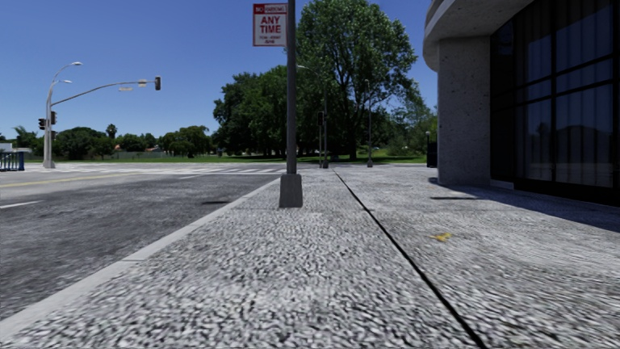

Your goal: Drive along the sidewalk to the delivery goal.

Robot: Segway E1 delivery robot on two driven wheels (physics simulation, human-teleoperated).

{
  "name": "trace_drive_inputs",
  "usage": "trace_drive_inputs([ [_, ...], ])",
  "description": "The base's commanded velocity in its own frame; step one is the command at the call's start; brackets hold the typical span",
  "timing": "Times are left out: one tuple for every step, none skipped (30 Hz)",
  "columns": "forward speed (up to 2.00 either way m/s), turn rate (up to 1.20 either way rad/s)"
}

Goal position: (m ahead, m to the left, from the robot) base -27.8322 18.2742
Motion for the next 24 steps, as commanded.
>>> trace_drive_inputs([
  [2.0, -1.2],
  [2.0, -1.2],
  [2.0, -1.2],
  [2.0, -1.2],
  [2.0, -1.2],
  [2.0, -1.2],
  [2.0, -1.06],
  [2.0, -0.27],
  [2.0, -0.13],
  [2.0, -0.05],
  [2.0, 0.0],
  [2.0, 0.0],
  [2.0, 0.0],
  [2.0, 0.0],
  [2.0, 0.0],
  [2.0, 0.0],
  [2.0, 0.0],
  [2.0, 0.0],
  [2.0, 0.0],
  [2.0, 0.0],
  [2.0, 0.0],
  [2.0, 0.0],
  [2.0, 0.0],
  [2.0, 0.0],
])
